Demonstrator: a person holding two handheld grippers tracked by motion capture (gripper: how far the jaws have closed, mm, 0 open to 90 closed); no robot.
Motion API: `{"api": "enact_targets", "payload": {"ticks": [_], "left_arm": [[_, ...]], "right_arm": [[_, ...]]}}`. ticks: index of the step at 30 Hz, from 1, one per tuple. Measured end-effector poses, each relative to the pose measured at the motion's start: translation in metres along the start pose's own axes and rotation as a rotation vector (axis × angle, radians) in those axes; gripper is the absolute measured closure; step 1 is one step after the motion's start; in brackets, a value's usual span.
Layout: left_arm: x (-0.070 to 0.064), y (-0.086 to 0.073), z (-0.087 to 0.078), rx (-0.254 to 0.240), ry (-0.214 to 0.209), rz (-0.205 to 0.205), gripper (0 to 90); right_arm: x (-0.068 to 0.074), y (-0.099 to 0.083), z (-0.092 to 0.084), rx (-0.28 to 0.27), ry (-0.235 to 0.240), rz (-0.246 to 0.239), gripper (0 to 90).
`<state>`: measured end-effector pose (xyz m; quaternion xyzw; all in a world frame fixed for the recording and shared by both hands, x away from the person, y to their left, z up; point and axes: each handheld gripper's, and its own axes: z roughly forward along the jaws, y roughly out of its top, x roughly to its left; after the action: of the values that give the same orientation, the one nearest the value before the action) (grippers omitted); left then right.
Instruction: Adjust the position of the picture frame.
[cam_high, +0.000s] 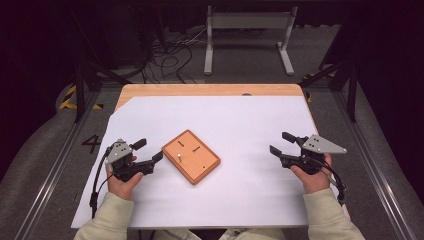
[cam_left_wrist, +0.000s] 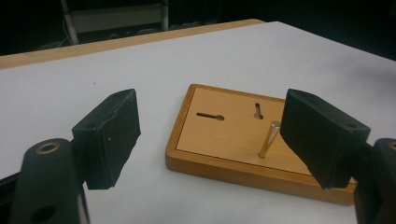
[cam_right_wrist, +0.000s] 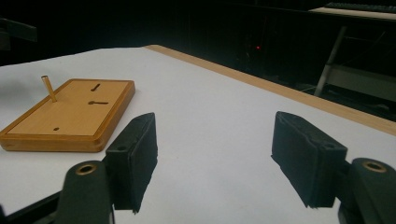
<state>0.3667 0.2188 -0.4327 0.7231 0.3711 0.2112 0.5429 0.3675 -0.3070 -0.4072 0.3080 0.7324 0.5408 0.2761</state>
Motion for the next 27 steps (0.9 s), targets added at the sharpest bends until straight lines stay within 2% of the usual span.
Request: {"api": "enact_targets", "payload": {"ticks": [27], "left_arm": [[0.0001, 0.0009, 0.0013, 0.007, 0.016, 0.007, 20.8]], "right_arm": [[-0.0010, -0.0012, 0.0002, 0.014, 0.004, 0.010, 31.1]]}}
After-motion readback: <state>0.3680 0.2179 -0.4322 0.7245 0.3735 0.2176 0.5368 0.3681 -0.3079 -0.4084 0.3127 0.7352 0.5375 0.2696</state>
